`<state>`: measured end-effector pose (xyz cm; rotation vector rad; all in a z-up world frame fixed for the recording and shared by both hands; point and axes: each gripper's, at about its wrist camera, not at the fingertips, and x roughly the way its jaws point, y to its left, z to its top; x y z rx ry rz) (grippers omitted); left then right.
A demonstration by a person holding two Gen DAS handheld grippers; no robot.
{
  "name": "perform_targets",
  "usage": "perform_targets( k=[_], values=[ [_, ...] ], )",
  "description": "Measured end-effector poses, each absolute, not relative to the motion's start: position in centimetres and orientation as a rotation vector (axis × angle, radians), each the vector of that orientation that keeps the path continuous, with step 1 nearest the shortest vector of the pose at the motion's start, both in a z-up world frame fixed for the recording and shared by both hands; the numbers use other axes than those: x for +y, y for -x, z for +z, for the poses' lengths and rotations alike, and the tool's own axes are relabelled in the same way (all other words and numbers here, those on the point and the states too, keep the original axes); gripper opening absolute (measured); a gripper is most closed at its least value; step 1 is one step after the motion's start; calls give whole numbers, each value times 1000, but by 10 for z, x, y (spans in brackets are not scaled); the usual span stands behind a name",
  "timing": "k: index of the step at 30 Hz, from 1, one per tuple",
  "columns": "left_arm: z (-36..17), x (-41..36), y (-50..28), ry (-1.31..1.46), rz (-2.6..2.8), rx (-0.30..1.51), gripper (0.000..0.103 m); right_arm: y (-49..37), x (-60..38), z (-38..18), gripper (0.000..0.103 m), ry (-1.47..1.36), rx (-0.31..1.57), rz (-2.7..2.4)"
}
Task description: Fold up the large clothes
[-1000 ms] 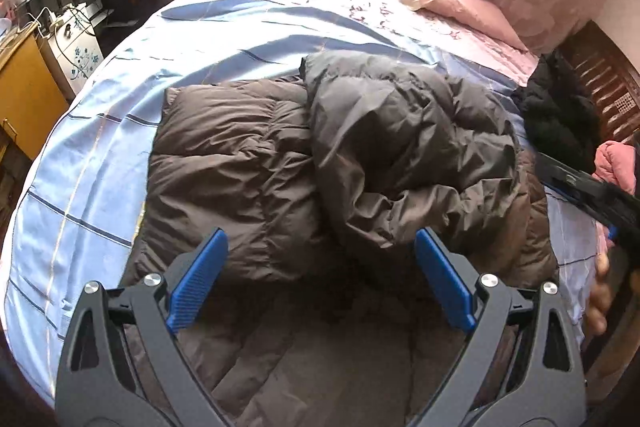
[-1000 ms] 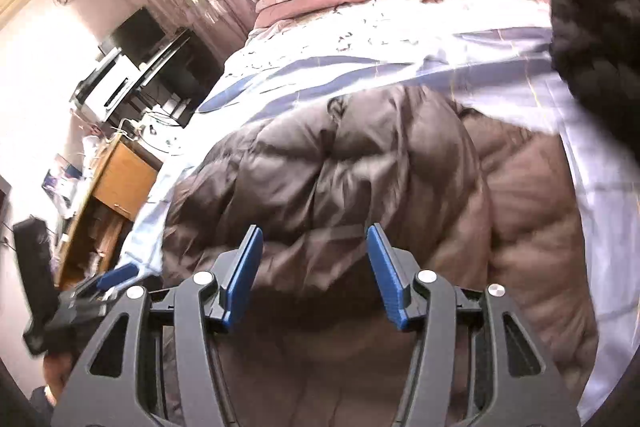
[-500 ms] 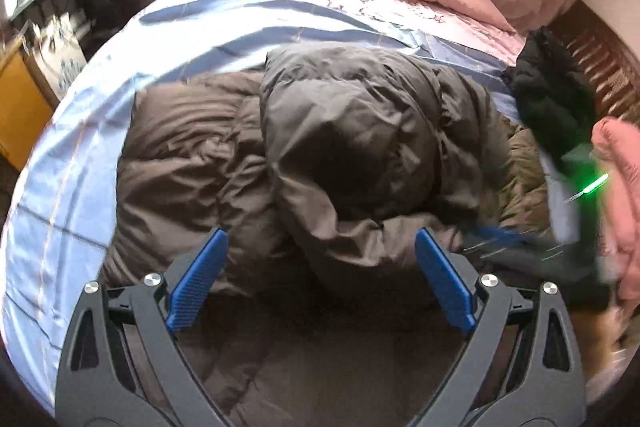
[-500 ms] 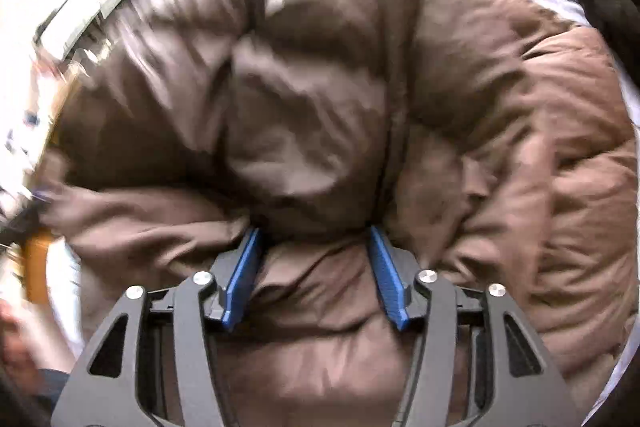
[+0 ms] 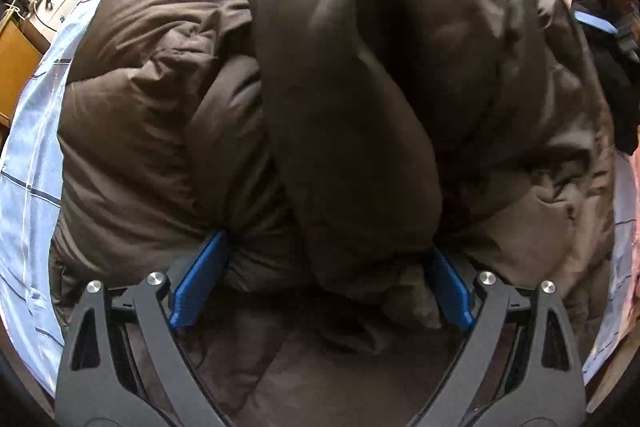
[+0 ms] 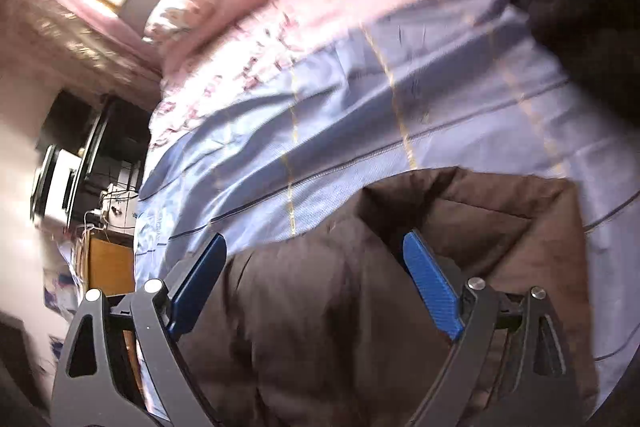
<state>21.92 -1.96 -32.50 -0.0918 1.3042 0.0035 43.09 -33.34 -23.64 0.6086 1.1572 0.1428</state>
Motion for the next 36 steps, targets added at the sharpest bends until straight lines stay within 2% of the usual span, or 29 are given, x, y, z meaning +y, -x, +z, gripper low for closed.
perform_targets(
  k=[2,3,4,6,9,11,18,21,23,30,33,36],
  values=[
    [-327,-24,-218,57,17,1298,94,-447,-331,-254,90,-656,1251,118],
    [-327,-26,-217,47,25,1294,94,-452,-326,-264,86,-673,1305,117],
    [-329,-28,-216,34,32,1290,94,-456,-320,-270,78,-668,1355,109],
    [-331,-31,-215,12,38,1284,94,-456,-309,-274,47,-597,1363,65],
    [-333,-30,-214,29,39,1300,94,-445,-295,-250,28,-512,1299,171],
    [-335,-29,-214,39,43,1311,95,-430,-290,-223,24,-463,1230,272],
    [-331,10,-192,318,36,1373,94,-295,-292,-127,19,-340,878,656],
    [-313,36,-159,500,-16,1424,94,-239,-306,-103,19,-274,801,736],
    [-286,63,-137,601,-32,1349,94,-200,-310,-94,19,-224,779,779],
    [-234,132,-63,552,96,1100,94,-76,-301,-115,18,-65,849,837],
    [-251,142,-38,542,81,1155,96,-45,-298,-137,18,-60,902,839],
    [-284,139,-35,654,49,1276,96,-35,-302,-148,18,-136,916,809]
  ],
)
